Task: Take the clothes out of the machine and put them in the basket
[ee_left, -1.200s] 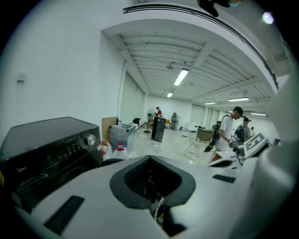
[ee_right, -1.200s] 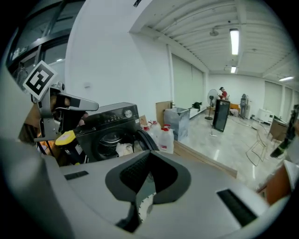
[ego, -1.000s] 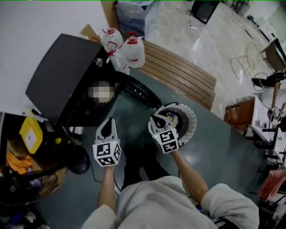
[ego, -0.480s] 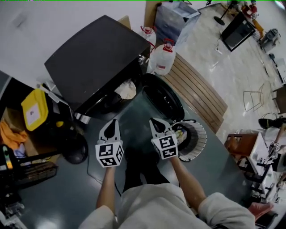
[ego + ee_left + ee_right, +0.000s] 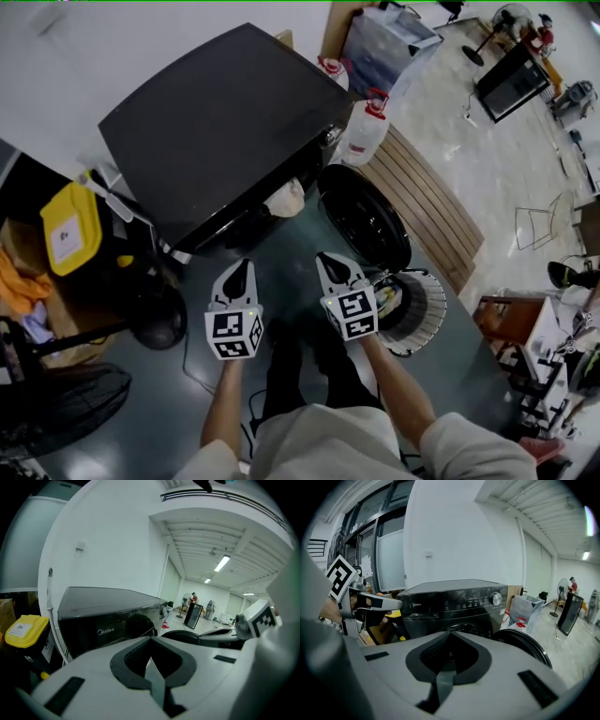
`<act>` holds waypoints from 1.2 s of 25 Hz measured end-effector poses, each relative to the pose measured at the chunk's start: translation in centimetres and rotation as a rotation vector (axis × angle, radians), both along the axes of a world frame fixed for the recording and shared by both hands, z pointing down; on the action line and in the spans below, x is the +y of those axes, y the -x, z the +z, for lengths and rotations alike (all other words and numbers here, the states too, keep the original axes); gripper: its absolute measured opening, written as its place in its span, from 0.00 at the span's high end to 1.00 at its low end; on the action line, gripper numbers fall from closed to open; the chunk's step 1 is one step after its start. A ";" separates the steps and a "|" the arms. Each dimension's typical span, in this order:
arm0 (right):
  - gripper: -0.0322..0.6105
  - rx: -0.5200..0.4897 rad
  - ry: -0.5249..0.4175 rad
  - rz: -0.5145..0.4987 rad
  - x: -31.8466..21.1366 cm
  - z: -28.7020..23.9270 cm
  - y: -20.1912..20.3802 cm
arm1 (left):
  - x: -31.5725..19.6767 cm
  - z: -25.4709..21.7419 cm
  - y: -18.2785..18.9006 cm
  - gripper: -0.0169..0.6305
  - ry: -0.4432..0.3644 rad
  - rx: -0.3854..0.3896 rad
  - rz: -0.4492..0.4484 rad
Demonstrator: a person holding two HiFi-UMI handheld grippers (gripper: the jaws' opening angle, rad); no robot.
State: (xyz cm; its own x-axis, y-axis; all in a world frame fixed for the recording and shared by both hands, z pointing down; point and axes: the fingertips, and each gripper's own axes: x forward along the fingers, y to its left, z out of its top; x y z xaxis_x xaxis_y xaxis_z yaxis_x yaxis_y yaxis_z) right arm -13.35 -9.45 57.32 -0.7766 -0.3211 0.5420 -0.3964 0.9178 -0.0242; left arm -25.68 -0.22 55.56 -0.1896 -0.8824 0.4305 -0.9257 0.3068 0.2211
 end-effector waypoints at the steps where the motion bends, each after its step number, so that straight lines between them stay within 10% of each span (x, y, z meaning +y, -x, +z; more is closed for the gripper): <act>1: 0.91 0.002 0.000 -0.009 -0.3 0.4 0.3 | -0.1 0.4 0.2 0.95 0.002 0.000 -0.006; 30: 0.91 0.011 0.066 -0.130 -5.5 20.0 2.9 | -3.5 16.9 0.5 0.95 0.064 -0.017 -0.125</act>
